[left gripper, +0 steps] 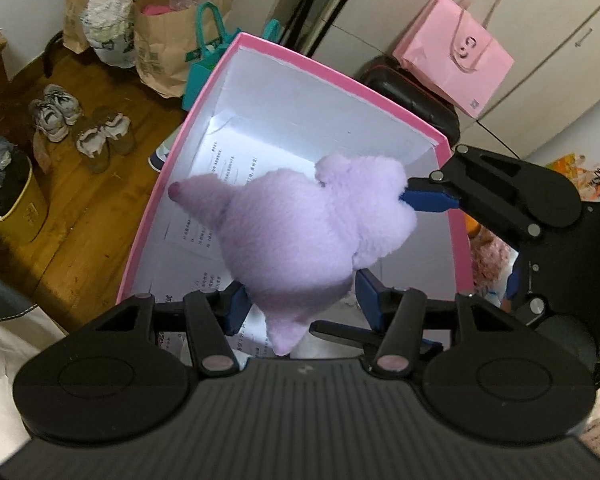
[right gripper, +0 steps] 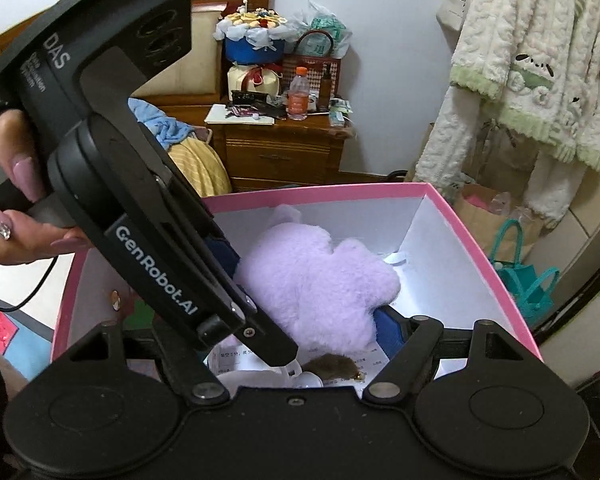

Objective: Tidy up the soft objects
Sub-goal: 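Open the left gripper to drop the lilac plush into the box, then move both grippers back toward the white tissue pack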

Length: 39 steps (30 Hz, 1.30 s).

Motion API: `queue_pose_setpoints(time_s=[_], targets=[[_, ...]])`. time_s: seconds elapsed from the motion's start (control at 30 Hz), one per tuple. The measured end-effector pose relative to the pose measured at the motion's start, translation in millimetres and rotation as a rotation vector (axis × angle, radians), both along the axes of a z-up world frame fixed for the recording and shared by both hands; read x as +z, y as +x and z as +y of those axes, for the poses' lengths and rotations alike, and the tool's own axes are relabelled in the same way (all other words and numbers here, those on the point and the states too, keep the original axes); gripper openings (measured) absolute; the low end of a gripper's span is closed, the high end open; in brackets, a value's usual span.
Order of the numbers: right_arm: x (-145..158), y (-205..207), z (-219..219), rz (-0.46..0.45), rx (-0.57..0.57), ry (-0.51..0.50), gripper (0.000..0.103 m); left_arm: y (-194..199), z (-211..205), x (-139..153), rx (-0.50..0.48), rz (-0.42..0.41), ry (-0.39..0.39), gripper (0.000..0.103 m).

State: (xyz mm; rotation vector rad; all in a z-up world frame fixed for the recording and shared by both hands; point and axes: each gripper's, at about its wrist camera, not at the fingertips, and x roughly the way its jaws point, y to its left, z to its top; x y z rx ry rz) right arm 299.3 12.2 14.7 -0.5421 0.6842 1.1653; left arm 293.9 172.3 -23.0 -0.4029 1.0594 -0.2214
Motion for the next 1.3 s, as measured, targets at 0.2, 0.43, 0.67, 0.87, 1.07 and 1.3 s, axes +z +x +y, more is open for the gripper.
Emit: queue_pose_setpoints(time_s=[0.2,0.43,0.67,0.87,1.07,1.3], targets=[[-10,10,1,0.016,0.019,-0.027,0.08,-1,5,-1,0.023,0.001,-0.036,0.059],[-25,25,11,0.034,-0.049,-0.085,0.079,-15,10,5,0.056,-0.049,-0.12,0.065],[-19,11,7,0.034,-0.099,-0.081,0.08,-35,5,21,0.034,-0.127,-0.101,0.065],[-2,-12,-8,0.021,-0.181,-0.063,0.08,-56,1,36,0.001,-0.201,-0.023,0.065],[19,-47,-26,-0.009,-0.25,-0.033,0.08,-81,-2,51,-0.039,-0.268,0.019,0.065],[35,-73,-39,0.005,-0.338,-0.006,0.08,-106,-13,64,-0.11,-0.312,0.057,0.065]])
